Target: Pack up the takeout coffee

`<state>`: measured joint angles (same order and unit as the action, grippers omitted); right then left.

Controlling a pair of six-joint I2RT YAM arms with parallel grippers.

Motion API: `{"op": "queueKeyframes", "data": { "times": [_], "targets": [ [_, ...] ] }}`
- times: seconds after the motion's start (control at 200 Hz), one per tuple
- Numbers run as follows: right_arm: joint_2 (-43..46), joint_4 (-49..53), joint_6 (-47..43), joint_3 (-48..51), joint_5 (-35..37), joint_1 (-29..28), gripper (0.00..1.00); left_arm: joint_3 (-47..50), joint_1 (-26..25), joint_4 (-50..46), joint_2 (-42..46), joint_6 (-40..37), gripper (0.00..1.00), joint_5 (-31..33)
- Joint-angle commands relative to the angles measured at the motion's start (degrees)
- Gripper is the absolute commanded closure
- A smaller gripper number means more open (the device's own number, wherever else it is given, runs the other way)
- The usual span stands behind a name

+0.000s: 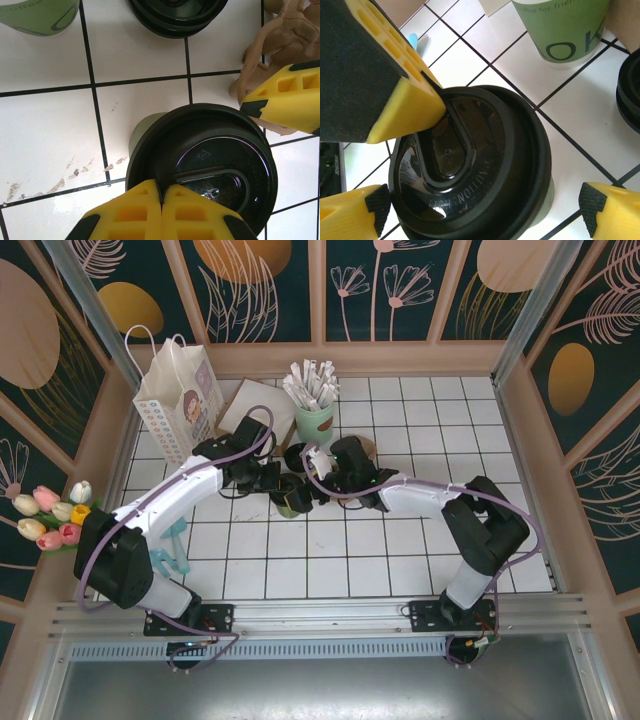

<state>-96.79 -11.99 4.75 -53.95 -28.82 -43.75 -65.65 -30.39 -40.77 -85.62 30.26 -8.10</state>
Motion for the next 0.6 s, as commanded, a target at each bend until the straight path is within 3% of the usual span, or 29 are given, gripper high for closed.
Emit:
{"op": "queueKeyframes", "data": {
  "times": [0.0, 0.17, 0.375, 0.595],
  "targets": [
    [-0.76, 0.22, -2.69, -1.02, 3.91, -1.05, 0.02, 1.04, -0.49, -4.07, -2.71, 0.33, 1.00, -0.33],
    [-0.76, 0.46, -4.25, 0.03, 9.28, -2.21, 0.03, 1.55, -0.42, -3.64, -3.21, 0.06, 1.00, -0.71],
    [-0.68, 0.96, -6.16, 1.72, 20.59, -4.30, 0.06, 2.75, -0.49, -2.67, -3.36, 0.15, 1.00, -1.70],
    [-2.02, 3.96, -7.02, 3.01, 20.89, -4.84, 0.12, 4.60, -0.53, -2.18, -3.91, -0.29, 1.00, -1.83]
  ]
}}
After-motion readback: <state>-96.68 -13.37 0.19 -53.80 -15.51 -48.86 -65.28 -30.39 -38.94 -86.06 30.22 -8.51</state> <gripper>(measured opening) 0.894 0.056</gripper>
